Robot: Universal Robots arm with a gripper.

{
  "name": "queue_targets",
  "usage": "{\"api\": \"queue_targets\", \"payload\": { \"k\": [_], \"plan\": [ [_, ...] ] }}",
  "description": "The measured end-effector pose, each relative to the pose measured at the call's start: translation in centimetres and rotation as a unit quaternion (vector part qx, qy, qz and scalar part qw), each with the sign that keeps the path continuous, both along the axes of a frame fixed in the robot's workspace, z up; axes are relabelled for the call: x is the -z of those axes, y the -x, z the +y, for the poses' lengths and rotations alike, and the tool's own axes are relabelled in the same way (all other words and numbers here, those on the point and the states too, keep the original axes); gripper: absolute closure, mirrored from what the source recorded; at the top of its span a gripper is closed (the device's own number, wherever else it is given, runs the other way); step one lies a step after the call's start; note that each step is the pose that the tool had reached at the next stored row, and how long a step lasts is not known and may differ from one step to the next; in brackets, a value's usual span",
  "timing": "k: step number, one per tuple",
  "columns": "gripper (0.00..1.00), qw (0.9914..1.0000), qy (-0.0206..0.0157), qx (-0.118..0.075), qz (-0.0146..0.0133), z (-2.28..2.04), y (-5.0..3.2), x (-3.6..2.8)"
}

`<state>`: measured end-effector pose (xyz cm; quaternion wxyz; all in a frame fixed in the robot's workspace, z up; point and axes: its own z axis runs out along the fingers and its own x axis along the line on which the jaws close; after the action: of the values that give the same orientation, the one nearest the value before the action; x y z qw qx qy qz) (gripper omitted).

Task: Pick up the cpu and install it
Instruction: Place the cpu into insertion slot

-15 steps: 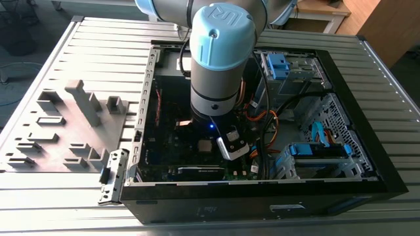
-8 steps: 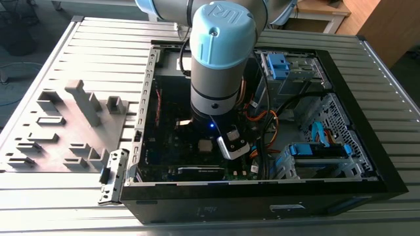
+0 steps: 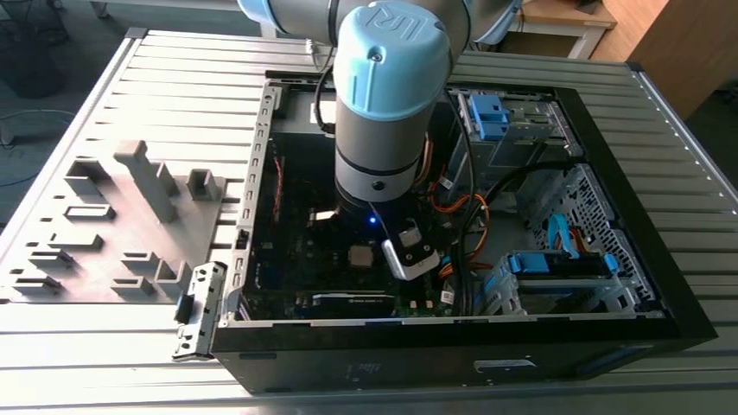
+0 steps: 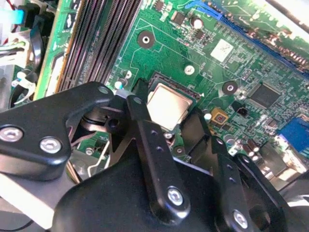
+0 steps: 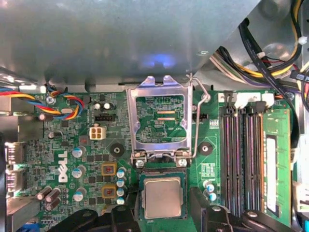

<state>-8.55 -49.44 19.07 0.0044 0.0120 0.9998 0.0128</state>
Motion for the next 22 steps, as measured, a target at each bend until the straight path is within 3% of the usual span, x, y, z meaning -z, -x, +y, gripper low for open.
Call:
{"api": "queue_targets", "payload": {
  "k": [7, 22],
  "plan": [
    [0.46, 0.99979, 0.0000, -0.020, 0.0000, 0.00, 0.00, 0.07],
    [0.46, 0.99978, 0.0013, -0.021, 0.0001, 0.00, 0.00, 0.11]
  ]
}}
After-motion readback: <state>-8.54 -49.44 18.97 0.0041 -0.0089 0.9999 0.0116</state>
